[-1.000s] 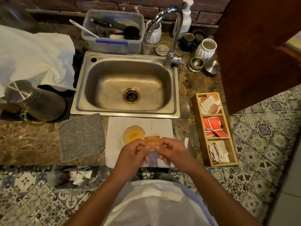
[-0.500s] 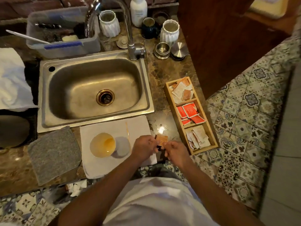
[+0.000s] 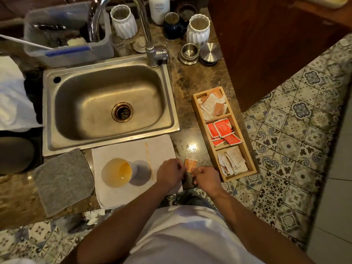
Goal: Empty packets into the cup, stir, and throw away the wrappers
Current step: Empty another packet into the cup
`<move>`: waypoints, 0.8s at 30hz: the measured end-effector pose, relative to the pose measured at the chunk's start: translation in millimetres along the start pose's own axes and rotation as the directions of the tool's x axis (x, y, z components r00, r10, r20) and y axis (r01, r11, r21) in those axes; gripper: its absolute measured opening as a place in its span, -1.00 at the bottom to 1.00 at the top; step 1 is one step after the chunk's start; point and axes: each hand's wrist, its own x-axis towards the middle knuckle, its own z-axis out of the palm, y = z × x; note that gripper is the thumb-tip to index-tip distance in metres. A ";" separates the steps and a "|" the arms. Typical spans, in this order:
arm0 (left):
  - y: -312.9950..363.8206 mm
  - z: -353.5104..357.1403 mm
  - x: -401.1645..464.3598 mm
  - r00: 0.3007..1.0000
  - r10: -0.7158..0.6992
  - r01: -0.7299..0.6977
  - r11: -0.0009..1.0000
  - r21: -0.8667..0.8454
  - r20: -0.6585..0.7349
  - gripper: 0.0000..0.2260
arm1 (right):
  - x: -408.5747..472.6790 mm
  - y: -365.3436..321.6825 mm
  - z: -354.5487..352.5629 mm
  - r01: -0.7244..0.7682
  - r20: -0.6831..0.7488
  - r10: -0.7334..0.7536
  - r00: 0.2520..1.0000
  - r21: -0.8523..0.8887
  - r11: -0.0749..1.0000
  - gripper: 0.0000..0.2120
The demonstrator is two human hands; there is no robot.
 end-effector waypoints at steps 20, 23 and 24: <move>1.3 -8.9 -5.2 0.996 0.085 -0.086 0.970 0.229 0.014 -0.62 | -6.1 -9.2 -8.1 -0.032 0.023 0.034 0.999 -0.084 0.996 -0.63; 3.4 -14.4 -7.5 0.995 0.096 -0.098 0.959 0.268 0.018 -0.53 | -9.5 -8.2 -7.9 -0.028 0.021 0.030 0.999 -0.075 0.997 -0.63; 7.0 -16.5 -10.7 0.995 0.104 -0.102 0.957 0.273 0.007 -0.48 | -11.6 -8.0 -8.9 -0.020 0.009 0.021 1.000 -0.069 0.997 -0.62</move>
